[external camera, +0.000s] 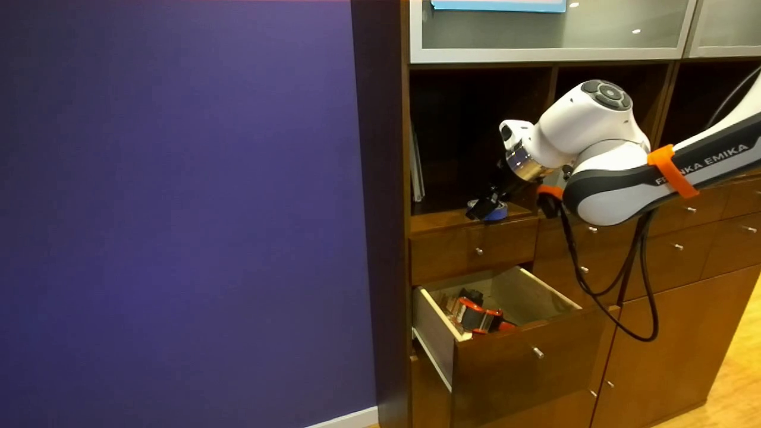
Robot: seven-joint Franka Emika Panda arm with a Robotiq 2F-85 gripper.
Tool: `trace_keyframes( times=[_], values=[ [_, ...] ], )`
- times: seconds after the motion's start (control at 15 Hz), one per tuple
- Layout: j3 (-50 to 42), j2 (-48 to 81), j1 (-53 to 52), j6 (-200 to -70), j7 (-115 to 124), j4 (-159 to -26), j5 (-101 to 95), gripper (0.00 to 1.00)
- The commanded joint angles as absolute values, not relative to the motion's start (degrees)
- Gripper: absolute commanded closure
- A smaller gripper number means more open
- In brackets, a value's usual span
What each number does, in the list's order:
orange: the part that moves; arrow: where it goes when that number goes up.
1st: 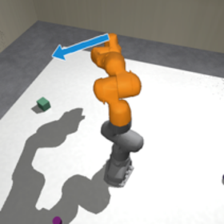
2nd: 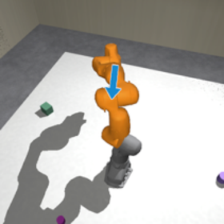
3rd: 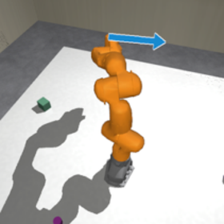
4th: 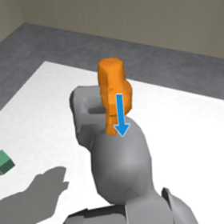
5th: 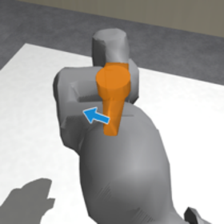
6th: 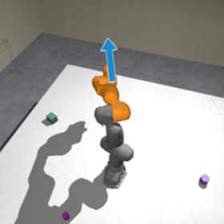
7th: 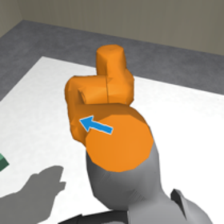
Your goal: Remove the blue masking tape from the open drawer
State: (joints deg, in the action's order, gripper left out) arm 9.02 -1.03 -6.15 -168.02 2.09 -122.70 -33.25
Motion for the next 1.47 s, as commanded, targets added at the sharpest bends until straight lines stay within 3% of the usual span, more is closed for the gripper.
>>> trace_keyframes(
  times=[0.0, 0.47, 1.4],
  values=[
    [8.51, -8.01, -5.56, -170.35, 8.05, -128.29, -32.38, 0.0],
    [8.45, -17.58, -8.98, -164.45, 7.12, -136.87, -18.28, 0.0],
    [4.85, -28.38, -8.48, -128.3, 5.1, -140.07, 0.89, 0.0]
  ],
)
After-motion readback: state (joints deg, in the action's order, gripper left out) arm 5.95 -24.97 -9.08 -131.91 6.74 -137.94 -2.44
